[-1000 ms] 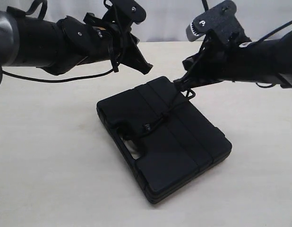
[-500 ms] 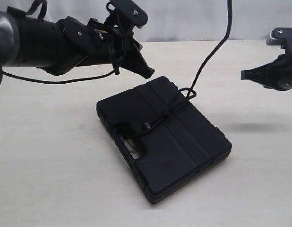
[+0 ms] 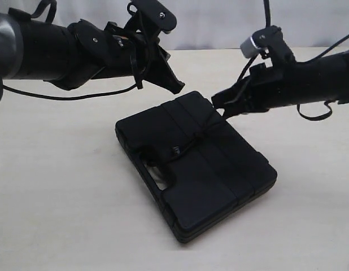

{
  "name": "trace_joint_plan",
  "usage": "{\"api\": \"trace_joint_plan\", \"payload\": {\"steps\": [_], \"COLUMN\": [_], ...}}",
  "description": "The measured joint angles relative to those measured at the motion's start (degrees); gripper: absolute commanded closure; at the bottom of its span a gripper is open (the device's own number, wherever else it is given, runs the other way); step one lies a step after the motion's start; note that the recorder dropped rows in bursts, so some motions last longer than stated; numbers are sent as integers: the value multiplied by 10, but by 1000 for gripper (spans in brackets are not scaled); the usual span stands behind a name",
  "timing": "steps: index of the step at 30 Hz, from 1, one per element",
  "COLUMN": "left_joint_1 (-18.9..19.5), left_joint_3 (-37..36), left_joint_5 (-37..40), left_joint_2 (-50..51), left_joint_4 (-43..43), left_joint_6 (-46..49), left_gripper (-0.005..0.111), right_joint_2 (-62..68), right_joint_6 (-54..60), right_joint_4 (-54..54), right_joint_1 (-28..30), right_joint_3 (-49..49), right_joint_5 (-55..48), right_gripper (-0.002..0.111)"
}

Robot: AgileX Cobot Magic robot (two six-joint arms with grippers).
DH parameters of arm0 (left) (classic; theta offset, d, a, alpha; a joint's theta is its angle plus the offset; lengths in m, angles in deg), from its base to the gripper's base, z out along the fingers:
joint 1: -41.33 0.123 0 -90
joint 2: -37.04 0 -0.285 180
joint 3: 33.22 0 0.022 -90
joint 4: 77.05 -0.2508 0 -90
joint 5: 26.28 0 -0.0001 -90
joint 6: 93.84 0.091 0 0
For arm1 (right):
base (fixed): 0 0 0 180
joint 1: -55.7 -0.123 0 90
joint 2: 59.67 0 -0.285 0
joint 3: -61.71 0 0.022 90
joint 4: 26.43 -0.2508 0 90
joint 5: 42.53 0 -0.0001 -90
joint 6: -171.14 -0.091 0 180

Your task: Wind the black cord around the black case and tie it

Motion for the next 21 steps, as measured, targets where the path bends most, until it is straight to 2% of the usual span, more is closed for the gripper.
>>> {"api": "trace_joint_plan", "payload": {"steps": [5,9,14,21], "left_joint_1": [0,0,0,0], "left_joint_3": [0,0,0,0], "left_joint_5": [6,12,24,29], "left_joint_2": [0,0,0,0], "left_joint_4": [0,0,0,0], "left_joint_6": [0,0,0,0], "left_gripper": [107,107,107,107], "right_joint_2": [0,27,98,179], "right_joint_6": [142,176,134,124], "right_joint_4": [-172,-217,-229,-231], "right_joint_1": [-13,13,75,115], "right_joint_3": [-6,-34,-45,-35], "right_joint_5": [195,334,362,362], "right_gripper": [104,104,104,104]}}
